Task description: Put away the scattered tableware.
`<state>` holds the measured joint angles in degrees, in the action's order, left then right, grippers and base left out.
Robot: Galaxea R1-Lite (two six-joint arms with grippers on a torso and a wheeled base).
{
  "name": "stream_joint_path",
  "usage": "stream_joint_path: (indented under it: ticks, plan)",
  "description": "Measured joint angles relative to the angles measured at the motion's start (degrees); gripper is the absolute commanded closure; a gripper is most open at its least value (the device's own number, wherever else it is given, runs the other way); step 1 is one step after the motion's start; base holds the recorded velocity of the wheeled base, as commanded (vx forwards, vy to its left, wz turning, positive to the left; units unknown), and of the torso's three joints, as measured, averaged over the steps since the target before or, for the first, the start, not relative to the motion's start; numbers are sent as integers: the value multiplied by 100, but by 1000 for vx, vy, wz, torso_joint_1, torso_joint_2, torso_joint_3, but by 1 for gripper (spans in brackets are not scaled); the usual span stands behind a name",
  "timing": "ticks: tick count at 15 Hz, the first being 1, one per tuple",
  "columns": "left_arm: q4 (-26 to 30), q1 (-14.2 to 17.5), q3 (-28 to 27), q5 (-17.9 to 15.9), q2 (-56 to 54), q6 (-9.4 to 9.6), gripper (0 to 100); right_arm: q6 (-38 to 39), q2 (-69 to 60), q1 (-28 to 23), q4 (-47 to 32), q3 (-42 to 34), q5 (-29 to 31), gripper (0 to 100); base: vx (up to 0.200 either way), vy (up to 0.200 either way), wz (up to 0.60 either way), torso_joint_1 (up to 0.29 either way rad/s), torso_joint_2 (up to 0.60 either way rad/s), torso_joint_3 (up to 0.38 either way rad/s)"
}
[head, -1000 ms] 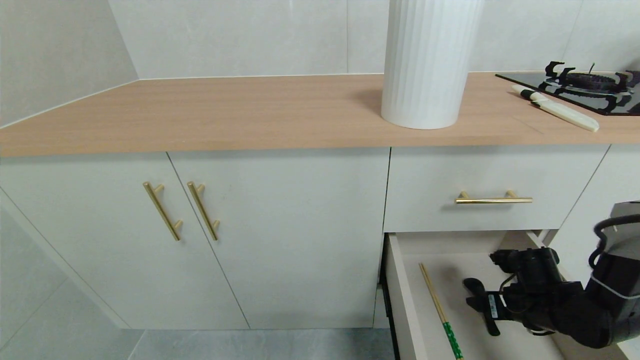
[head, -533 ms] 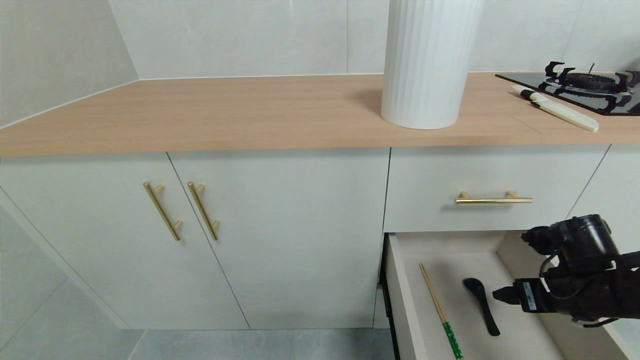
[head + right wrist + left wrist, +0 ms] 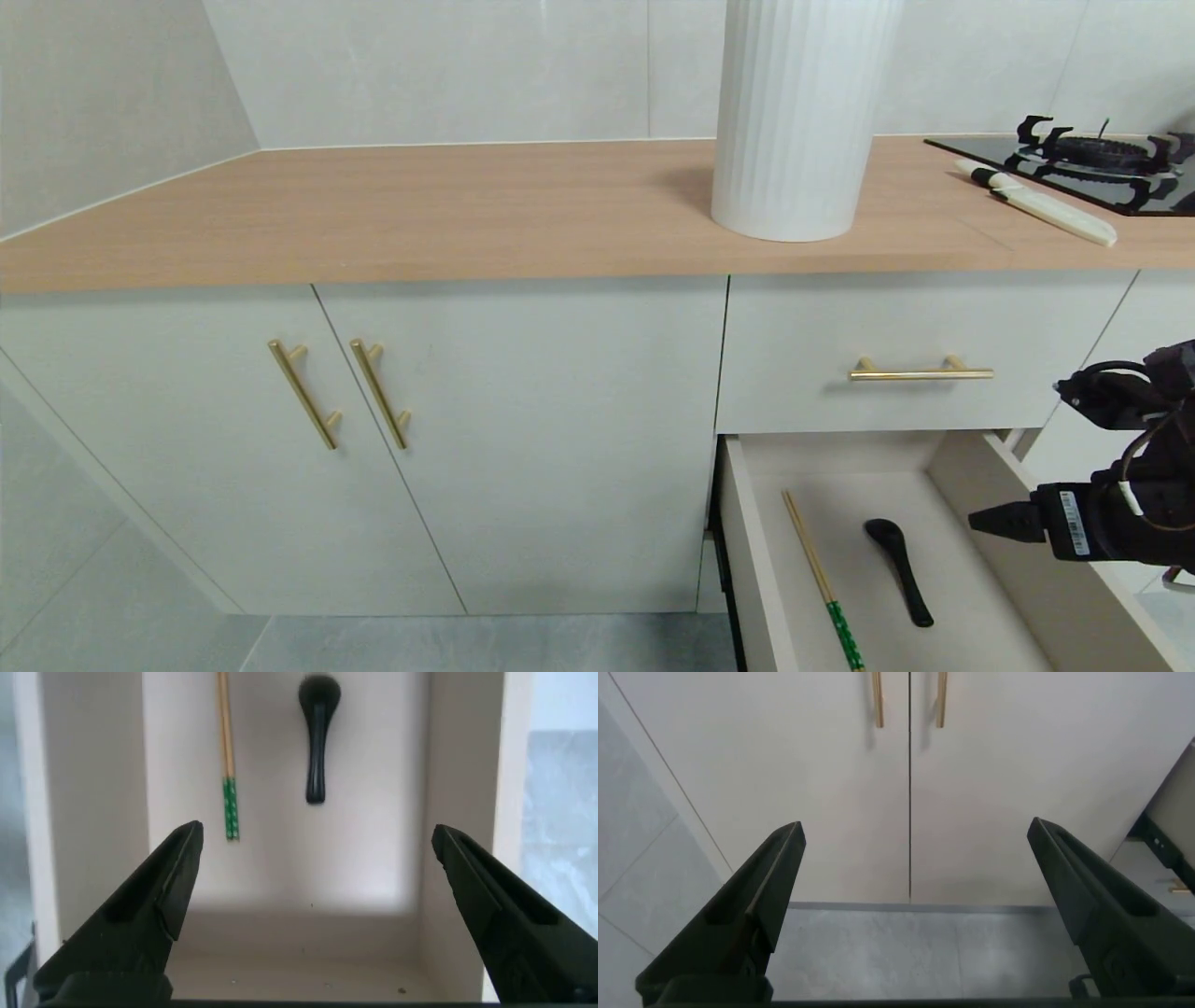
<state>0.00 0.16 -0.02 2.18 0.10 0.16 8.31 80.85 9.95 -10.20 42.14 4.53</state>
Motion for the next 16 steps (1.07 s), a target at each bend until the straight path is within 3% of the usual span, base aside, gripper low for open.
stream_joint_path:
  ticks: [9, 16]
  plan:
    - [-2, 0, 2, 5, 0, -38, 0, 13, -254, 429, -674, 77, 2, 0, -200, 0, 0, 3, 3, 3]
    - [-7, 0, 0, 6, 0, -40, 0, 22, 24, 918, -1769, 240, 2, 0, 0, 0, 0, 0, 0, 0]
